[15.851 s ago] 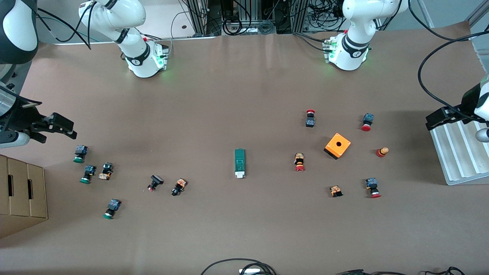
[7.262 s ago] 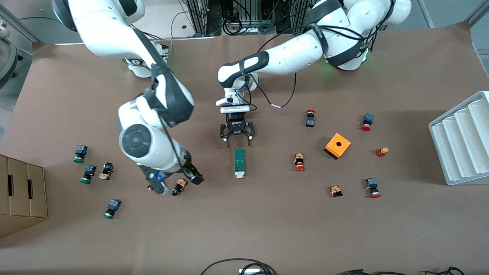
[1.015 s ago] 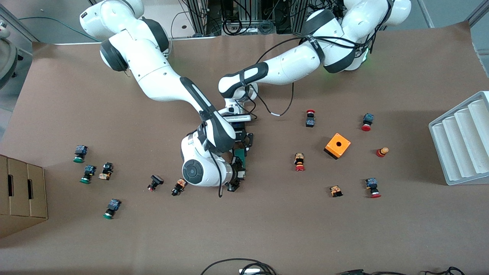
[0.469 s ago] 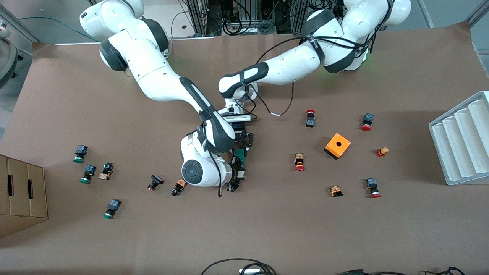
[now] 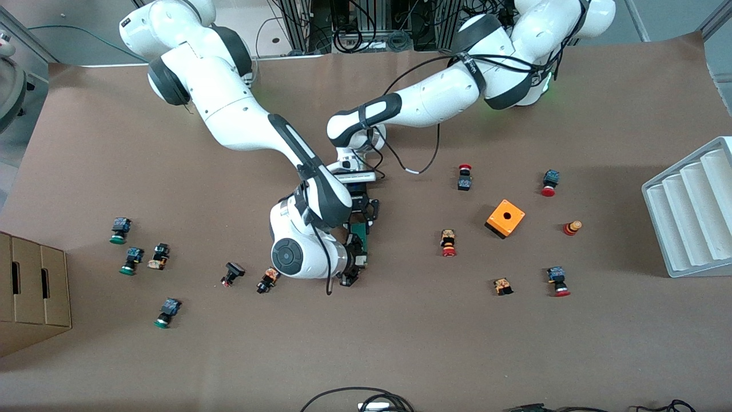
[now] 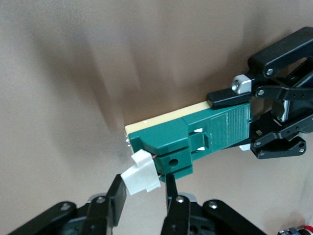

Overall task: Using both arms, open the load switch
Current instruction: 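Push the white lever with the right gripper toward the switch body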

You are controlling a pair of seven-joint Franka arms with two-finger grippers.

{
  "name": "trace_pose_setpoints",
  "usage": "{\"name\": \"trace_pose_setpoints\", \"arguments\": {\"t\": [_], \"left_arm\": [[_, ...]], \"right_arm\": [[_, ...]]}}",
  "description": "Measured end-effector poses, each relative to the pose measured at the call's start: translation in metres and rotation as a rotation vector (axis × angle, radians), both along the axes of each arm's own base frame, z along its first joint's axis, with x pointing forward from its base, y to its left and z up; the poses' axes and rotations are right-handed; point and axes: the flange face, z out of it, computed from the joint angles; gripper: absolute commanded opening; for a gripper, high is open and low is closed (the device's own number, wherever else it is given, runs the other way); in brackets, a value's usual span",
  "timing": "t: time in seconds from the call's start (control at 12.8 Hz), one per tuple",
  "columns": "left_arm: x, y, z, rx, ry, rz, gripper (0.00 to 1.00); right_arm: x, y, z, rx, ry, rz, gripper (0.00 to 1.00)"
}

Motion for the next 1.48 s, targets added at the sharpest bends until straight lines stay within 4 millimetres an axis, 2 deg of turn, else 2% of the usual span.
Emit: {"name": "trace_pose_setpoints", "arguments": {"t": [0.47, 0.86, 1.48], "left_arm": [[0.0, 0.0, 0.0, 0.0, 0.0, 0.0, 0.54], [0.0, 0.0, 0.0, 0.0, 0.0, 0.0, 0.54], [0.0, 0.0, 0.0, 0.0, 0.0, 0.0, 0.54]], "right_arm": [[-0.01, 0.0, 0.015, 0.006, 0.01, 0.006, 0.39], [-0.024, 0.008, 0.013, 0.001, 0.032, 0.024, 0.39], [-0.027, 0.006, 0.021, 0.006, 0.026, 0.04, 0.39]]}}
